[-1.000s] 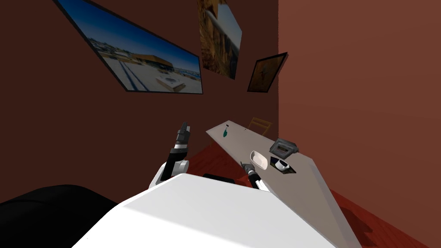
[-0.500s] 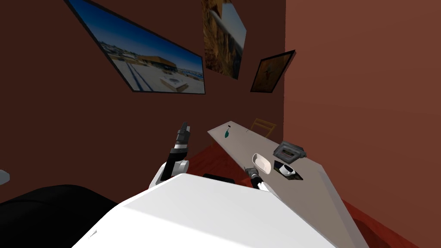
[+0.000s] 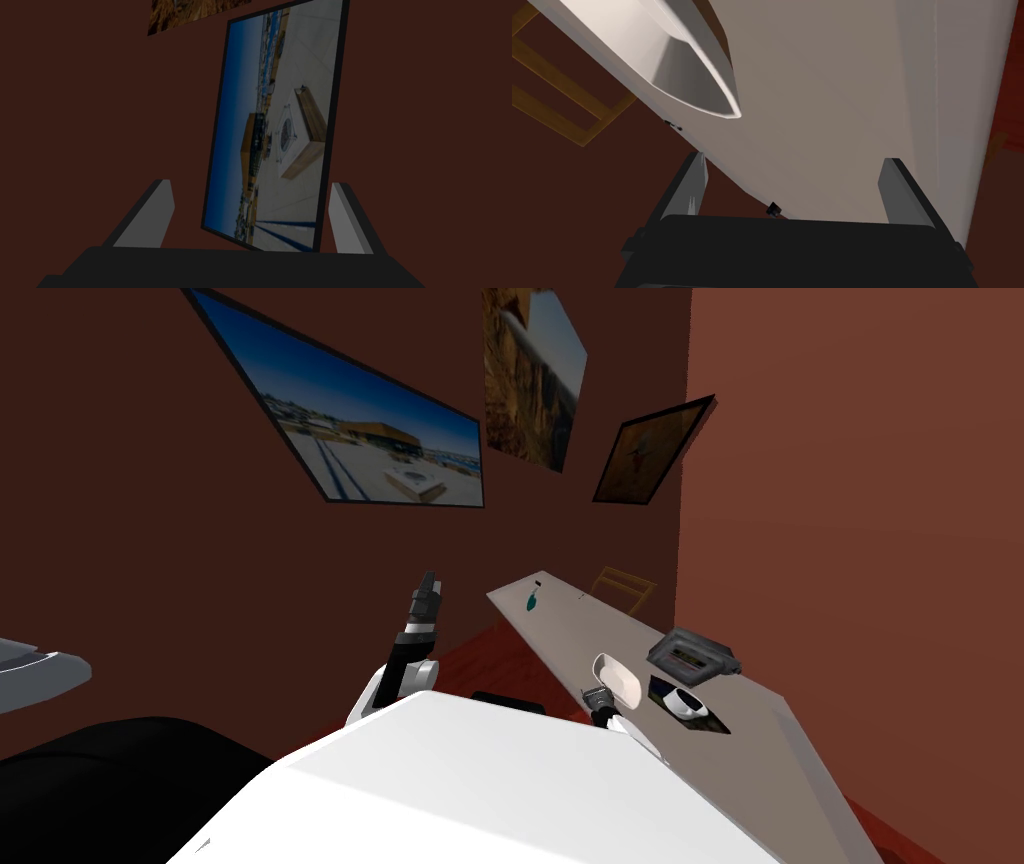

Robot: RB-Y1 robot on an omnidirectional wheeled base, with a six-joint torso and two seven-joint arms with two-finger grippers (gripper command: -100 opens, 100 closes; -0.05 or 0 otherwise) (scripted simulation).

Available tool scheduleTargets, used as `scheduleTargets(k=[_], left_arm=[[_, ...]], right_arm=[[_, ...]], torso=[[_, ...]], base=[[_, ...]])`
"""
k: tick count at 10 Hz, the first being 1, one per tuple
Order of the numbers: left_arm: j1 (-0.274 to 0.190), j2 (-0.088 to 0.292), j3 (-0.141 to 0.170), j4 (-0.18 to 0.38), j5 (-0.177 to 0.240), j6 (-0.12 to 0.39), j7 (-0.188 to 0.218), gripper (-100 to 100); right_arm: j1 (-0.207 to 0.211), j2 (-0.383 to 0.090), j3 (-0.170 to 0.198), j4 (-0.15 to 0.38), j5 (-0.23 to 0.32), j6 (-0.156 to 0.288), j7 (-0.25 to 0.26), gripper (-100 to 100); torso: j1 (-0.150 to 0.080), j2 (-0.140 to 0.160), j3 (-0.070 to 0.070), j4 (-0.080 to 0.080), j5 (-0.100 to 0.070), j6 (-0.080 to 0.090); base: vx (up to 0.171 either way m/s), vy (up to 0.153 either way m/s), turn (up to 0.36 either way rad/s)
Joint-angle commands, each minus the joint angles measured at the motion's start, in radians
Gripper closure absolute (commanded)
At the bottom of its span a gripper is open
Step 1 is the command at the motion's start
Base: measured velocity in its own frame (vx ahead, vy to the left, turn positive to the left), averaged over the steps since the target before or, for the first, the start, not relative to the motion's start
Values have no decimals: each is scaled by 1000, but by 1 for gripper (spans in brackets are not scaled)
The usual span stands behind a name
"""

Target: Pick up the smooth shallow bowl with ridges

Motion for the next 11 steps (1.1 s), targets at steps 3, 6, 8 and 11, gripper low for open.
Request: scheduleTargets(k=[3,6,8,11], left_arm=[[0,0,0,0,0,0,0,0],[0,0,0,0,0,0,0,0],[0,0,0,0,0,0,0,0],[0,0,0,0,0,0,0,0]], right_arm=[[-13,-4,-11,86,66,9,32,-100],[-29,-26,-2,151,102,30,72,-100],[-36,-36,2,178,117,38,89,-100],[-43,-55,14,237,147,54,124,-100]], torso=[[0,1,0,0,0,0],[1,2,1,0,0,0],[0,1,1,0,0,0],[1,2,1,0,0,0]], base=[[26,-15,56],[20,-11,58],[28,-16,70],[18,-8,50]])
